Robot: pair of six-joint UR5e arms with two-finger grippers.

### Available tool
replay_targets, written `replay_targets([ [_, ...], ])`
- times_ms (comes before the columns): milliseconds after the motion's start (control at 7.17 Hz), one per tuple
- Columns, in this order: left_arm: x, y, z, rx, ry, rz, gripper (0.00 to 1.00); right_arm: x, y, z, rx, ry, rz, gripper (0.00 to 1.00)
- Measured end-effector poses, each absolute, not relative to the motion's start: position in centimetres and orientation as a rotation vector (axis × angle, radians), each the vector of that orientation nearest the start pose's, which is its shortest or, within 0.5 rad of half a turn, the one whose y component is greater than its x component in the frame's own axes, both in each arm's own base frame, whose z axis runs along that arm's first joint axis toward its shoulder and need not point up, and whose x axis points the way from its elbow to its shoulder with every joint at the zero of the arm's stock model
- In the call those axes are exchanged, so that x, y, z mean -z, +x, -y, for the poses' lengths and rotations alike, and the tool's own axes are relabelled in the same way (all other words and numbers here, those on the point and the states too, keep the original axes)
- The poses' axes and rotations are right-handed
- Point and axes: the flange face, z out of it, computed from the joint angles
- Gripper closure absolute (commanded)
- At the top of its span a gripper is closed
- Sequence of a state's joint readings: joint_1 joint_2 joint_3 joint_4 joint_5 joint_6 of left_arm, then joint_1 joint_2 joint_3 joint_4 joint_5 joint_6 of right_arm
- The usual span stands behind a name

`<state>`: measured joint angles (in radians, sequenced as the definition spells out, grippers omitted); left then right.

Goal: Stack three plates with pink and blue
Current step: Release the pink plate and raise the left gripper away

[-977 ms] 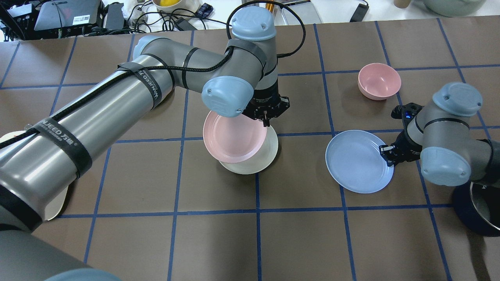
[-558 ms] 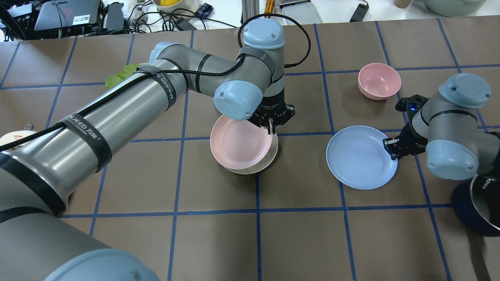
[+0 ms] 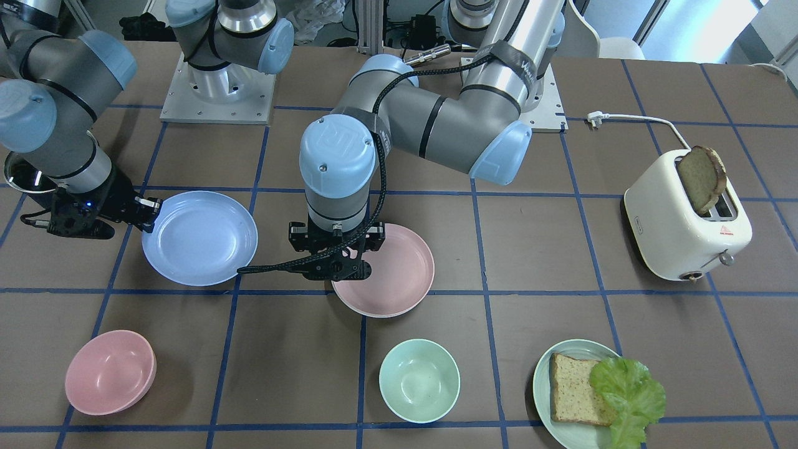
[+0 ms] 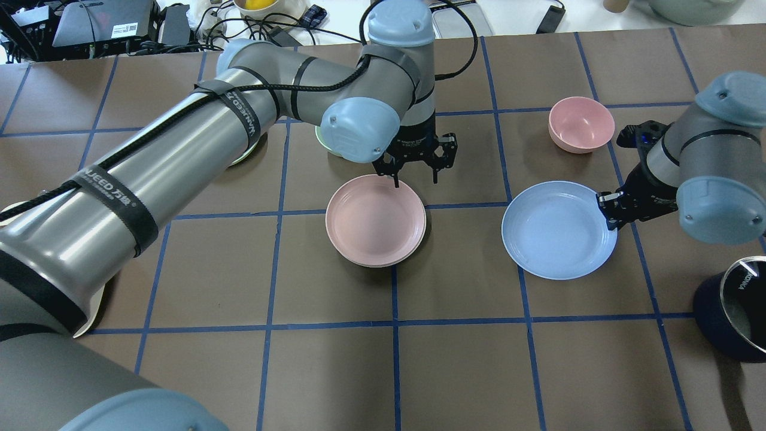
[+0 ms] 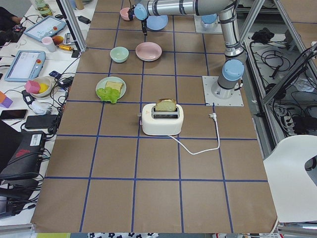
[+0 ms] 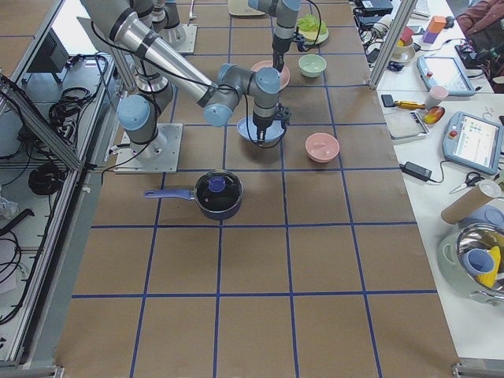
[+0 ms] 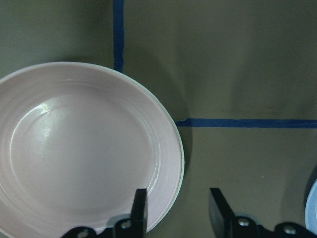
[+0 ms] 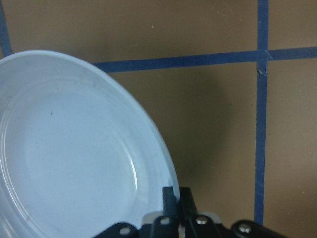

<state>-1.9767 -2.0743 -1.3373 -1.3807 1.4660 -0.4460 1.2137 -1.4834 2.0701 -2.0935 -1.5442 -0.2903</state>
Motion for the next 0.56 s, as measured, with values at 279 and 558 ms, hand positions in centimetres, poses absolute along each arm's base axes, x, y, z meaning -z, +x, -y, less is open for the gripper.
replay_targets([
  [279,-38.9,-33.3,58.6,-0.230,-0.060,-3.185,0.00,-27.6,-2.2,47.9,-0.067,0.116,-3.073,1.00],
  [558,-44.3,-25.1,59.6,-0.193,-0.093,-3.175,0.00,-28.9,2.2,47.7,-0.048,0.221,-3.051,1.00],
])
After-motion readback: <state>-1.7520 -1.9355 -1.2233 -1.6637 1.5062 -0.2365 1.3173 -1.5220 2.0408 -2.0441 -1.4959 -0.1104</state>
